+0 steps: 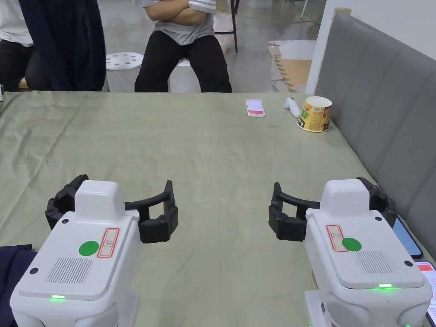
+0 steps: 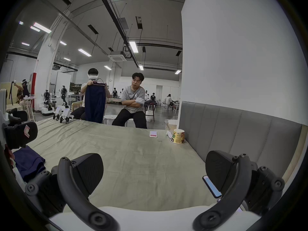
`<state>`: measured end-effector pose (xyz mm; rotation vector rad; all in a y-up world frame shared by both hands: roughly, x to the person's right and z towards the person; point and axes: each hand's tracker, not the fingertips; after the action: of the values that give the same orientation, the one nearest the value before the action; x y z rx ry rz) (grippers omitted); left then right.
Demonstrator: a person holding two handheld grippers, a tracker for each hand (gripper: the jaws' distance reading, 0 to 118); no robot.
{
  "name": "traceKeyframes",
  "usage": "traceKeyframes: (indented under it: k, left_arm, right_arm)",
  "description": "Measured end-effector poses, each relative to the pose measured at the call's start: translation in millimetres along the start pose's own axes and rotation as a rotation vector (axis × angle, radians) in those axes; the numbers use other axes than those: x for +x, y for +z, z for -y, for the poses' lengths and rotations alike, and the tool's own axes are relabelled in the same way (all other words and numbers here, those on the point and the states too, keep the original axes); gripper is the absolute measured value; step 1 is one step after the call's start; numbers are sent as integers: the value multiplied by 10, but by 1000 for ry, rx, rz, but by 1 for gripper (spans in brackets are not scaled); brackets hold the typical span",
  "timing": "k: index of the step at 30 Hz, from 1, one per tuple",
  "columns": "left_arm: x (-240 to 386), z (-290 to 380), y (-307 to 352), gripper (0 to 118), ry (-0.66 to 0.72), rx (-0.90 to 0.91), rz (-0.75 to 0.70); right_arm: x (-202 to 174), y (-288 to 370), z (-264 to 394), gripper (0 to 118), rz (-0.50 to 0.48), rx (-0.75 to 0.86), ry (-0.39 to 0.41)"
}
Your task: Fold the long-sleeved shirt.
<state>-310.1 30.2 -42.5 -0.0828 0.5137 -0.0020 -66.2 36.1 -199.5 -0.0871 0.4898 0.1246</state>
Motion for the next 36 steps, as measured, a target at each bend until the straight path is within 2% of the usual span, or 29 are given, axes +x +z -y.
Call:
traceKeyframes:
  k: [16, 19, 24, 27, 29, 32, 36]
  left_arm:
    - [-12, -11, 25, 111, 9, 0, 0]
    - [-4, -8, 13, 111, 8, -10, 0]
    - [17, -8, 15, 111, 10, -11, 8]
    - [25, -8, 18, 111, 7, -9, 7]
    - [25, -7, 19, 111, 12, -9, 7]
    - [18, -11, 23, 111, 13, -14, 4]
    - [-1, -3, 28, 111, 16, -14, -7]
  right_arm:
    - [-32, 23, -18, 118, -7, -4, 7]
    - [-87, -16, -22, 118, -4, -48, 13]
    - [-96, -24, -116, 118, -102, -224, -72]
    - [-186, -22, -183, 118, 19, -289, -88]
    - [-212, -33, -235, 118, 59, -335, -71]
    - [-190, -53, -221, 118, 27, -331, -76]
    - [-132, -46, -235, 118, -3, -329, -123]
